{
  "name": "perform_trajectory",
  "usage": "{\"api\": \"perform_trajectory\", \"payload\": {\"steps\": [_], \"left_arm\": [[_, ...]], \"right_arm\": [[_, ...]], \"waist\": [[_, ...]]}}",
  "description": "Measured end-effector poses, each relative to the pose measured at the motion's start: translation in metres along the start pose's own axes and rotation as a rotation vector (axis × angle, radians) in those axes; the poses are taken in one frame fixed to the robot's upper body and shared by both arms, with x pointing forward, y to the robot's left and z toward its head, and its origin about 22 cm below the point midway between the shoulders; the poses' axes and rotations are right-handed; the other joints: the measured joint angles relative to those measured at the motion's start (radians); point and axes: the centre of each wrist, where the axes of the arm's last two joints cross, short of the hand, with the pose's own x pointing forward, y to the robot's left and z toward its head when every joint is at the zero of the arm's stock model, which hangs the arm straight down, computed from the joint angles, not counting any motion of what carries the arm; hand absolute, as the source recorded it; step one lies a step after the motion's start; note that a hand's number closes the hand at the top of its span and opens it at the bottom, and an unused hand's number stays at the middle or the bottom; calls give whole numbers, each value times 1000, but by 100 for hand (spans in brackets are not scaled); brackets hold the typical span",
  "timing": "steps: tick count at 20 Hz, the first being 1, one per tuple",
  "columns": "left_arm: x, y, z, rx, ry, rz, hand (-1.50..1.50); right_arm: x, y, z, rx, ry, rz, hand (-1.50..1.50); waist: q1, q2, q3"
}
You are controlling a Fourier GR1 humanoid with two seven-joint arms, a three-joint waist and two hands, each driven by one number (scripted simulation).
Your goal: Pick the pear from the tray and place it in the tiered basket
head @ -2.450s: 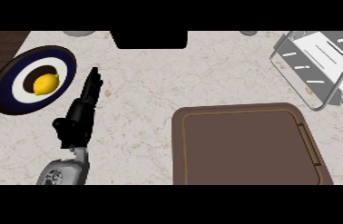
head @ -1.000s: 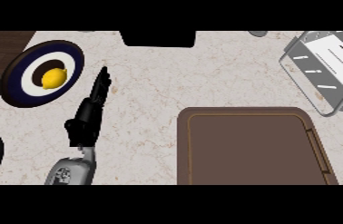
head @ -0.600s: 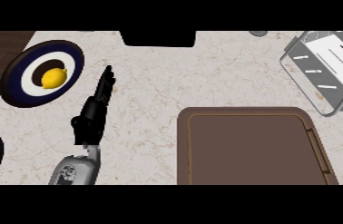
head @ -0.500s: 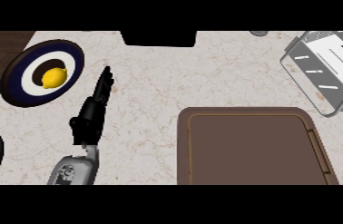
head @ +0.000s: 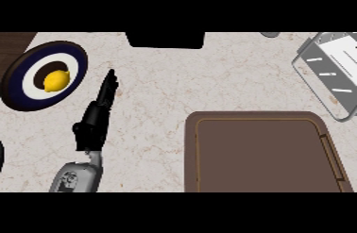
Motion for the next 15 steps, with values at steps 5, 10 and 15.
{"api": "perform_trajectory", "payload": {"steps": [5, 10, 15], "left_arm": [[4, 3, -1, 4, -3, 6, 0], [4, 2, 2, 14, -4, 3, 0], [4, 6, 2, 32, 1, 7, 0]], "right_arm": [[-24, -40, 25, -95, 101, -112, -150], [-59, -74, 62, -132, 167, -245, -150], [-92, -94, 99, -138, 170, -301, -150]], "waist": [[-4, 2, 1], [-17, 3, 5], [-35, 4, 10]]}}
